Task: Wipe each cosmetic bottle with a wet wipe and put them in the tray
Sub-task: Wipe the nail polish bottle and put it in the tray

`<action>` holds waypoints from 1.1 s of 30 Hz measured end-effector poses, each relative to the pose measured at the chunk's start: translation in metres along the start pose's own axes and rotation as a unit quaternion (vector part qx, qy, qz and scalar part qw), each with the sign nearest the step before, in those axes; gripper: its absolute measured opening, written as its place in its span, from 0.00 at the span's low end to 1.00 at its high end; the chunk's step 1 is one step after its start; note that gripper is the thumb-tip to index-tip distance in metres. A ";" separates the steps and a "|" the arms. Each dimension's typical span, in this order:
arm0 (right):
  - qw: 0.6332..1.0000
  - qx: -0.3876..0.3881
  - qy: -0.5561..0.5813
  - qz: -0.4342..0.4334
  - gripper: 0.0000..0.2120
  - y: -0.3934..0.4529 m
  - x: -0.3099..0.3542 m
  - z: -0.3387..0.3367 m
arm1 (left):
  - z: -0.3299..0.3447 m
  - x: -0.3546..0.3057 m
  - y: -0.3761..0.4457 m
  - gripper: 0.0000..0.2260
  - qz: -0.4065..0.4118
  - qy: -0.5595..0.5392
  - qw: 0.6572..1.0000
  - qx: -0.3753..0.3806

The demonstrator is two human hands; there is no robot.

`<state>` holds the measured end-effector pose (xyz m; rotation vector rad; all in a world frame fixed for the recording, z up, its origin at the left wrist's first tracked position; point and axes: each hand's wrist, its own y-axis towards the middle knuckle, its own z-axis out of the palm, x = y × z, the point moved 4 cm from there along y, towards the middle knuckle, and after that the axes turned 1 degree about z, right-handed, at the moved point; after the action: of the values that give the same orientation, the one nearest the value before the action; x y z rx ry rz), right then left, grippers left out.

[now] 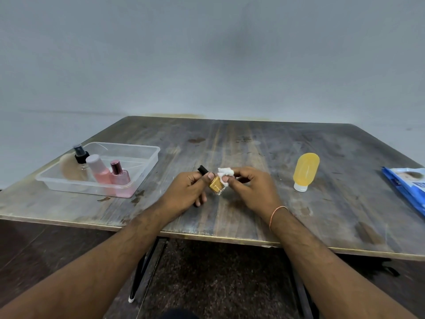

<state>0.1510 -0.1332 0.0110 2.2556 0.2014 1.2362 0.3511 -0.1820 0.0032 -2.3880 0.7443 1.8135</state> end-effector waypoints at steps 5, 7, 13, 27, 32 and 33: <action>0.995 0.093 0.019 0.031 0.07 -0.002 -0.001 0.007 | -0.005 0.002 0.001 0.09 0.003 -0.117 0.992 -0.034; 0.993 0.114 0.015 0.028 0.11 -0.002 -0.001 0.009 | -0.005 0.001 0.001 0.11 0.009 -0.124 0.992 -0.031; 0.992 0.121 0.001 0.021 0.16 -0.002 -0.005 0.009 | -0.004 0.000 -0.001 0.09 0.010 -0.113 0.994 -0.003; 0.994 0.065 0.079 0.038 0.10 -0.003 -0.005 0.004 | 0.001 -0.004 -0.005 0.17 0.017 -0.076 0.996 0.054; 0.993 0.068 0.085 0.046 0.10 -0.003 -0.006 0.003 | -0.001 0.003 -0.003 0.22 0.019 -0.068 0.995 0.067; 0.993 0.067 0.084 0.047 0.10 -0.004 -0.007 0.003 | -0.001 0.003 -0.003 0.21 0.021 -0.064 0.996 0.059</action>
<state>0.1501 -0.1339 0.0026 2.2970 0.2490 1.5051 0.3538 -0.1809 0.0001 -2.1765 0.8677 1.8628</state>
